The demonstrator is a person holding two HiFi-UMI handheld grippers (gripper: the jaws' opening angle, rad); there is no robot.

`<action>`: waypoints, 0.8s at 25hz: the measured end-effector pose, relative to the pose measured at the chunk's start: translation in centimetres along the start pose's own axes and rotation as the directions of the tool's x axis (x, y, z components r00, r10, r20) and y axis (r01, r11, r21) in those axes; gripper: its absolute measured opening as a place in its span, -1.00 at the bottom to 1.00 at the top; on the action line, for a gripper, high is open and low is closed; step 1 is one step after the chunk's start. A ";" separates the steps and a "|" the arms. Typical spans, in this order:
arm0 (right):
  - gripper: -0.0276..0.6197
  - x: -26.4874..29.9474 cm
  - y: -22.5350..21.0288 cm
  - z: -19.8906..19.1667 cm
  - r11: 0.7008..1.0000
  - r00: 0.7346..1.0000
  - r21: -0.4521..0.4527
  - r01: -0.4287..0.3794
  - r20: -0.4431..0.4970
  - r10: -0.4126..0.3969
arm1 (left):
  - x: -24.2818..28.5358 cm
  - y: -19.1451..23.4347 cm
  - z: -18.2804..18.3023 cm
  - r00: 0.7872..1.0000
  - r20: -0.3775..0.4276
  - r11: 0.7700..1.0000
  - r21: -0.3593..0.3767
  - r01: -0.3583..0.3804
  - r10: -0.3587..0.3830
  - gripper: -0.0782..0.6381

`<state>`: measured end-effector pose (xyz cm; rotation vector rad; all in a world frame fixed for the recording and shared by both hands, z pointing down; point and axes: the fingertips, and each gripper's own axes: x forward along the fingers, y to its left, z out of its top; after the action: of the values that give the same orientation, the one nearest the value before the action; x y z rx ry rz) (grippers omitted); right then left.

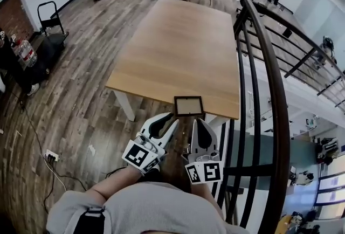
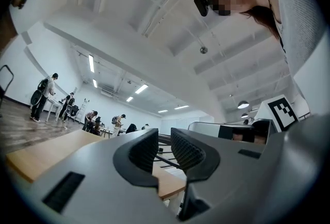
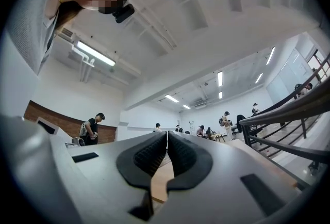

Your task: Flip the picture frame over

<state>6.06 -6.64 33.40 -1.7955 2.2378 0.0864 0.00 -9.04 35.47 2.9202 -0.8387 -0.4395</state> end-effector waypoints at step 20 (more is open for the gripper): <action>-0.86 1.9 -9.3 -7.6 0.819 0.999 0.573 -0.031 0.032 0.015 | 4.1 3.1 -4.1 0.992 -0.068 0.993 -0.041 -0.110 0.107 -0.56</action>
<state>13.41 -12.19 41.39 -1.4176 1.9703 -0.5088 2.93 -13.87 38.83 2.8144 -0.9605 -0.3468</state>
